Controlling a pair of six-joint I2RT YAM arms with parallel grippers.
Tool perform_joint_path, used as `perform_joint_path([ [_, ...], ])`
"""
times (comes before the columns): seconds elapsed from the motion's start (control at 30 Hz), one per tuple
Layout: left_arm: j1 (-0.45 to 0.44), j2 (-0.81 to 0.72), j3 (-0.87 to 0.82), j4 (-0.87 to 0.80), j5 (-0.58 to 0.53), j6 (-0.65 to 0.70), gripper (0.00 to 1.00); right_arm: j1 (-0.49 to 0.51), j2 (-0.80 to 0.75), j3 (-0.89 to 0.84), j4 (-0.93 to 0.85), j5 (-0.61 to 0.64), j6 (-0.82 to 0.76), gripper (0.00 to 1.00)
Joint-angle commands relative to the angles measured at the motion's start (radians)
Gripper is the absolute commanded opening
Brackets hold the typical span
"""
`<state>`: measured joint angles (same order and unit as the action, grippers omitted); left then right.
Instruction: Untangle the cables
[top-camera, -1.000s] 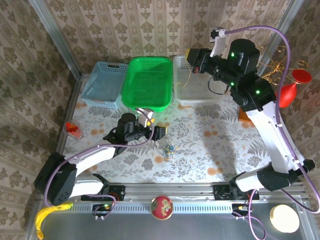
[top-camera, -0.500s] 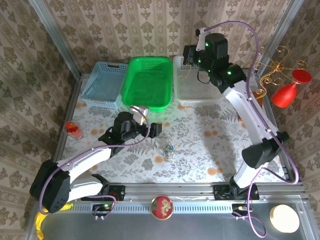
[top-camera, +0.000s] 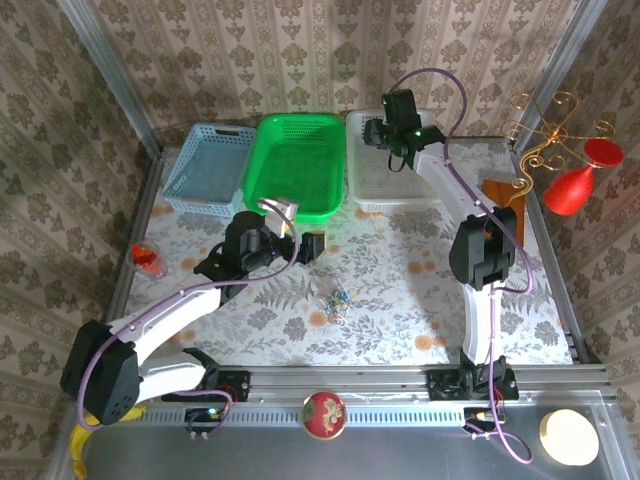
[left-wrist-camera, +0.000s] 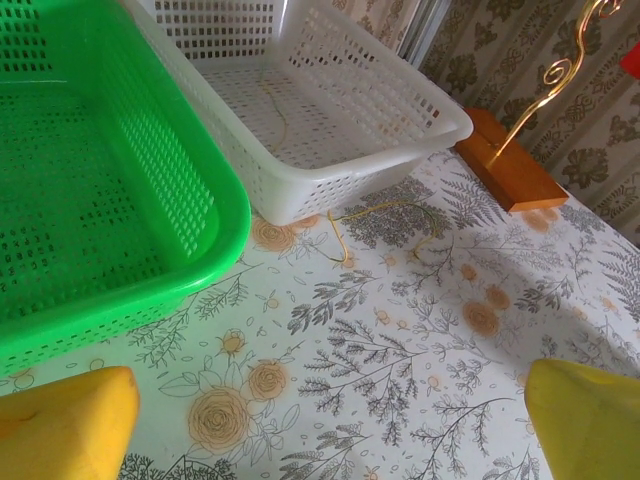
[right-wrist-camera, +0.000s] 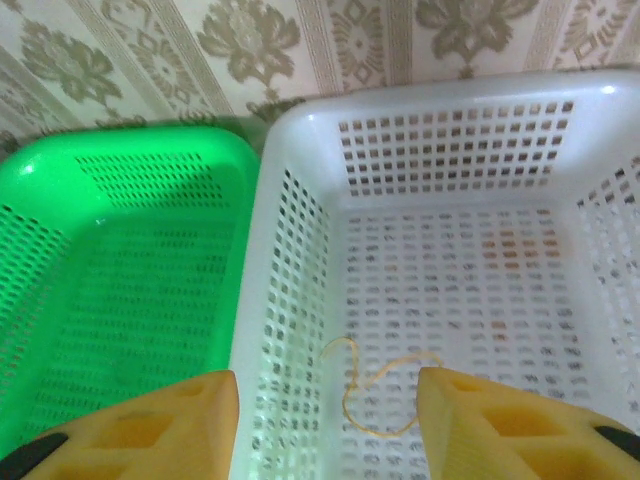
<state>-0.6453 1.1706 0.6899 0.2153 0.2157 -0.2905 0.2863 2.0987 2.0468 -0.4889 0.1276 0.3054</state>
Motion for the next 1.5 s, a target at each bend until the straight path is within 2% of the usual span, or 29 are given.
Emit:
perform_joint_path([
  [0.0,0.007,0.023,0.033,0.011,0.005,0.001,1.00,0.006,-0.132,-0.093,0.035,-0.014,0.005,0.53],
  [0.2,0.006,0.068,0.040,0.052,0.019,-0.025,1.00,0.005,-0.393,-0.449,0.141,-0.031,0.036,0.53],
  [0.37,0.003,0.093,0.051,0.078,0.027,-0.039,1.00,-0.004,-0.568,-0.755,0.206,-0.022,0.053,0.58],
  [0.6,-0.003,0.104,0.056,0.090,0.030,-0.049,1.00,-0.043,-0.621,-1.008,0.265,-0.045,0.062,0.64],
  [0.83,-0.005,0.104,0.054,0.091,0.030,-0.054,1.00,-0.061,-0.511,-1.076,0.266,-0.066,0.038,0.65],
  [1.07,-0.005,0.109,0.054,0.090,0.030,-0.049,1.00,-0.079,-0.407,-1.044,0.271,-0.087,0.046,0.61],
  [1.27,-0.007,0.116,0.049,0.095,0.026,-0.045,1.00,-0.071,-0.401,-1.028,0.284,-0.162,0.084,0.55],
  [1.47,-0.006,0.139,0.048,0.117,0.030,-0.050,1.00,-0.017,-0.400,-1.024,0.319,-0.166,0.143,0.54],
])
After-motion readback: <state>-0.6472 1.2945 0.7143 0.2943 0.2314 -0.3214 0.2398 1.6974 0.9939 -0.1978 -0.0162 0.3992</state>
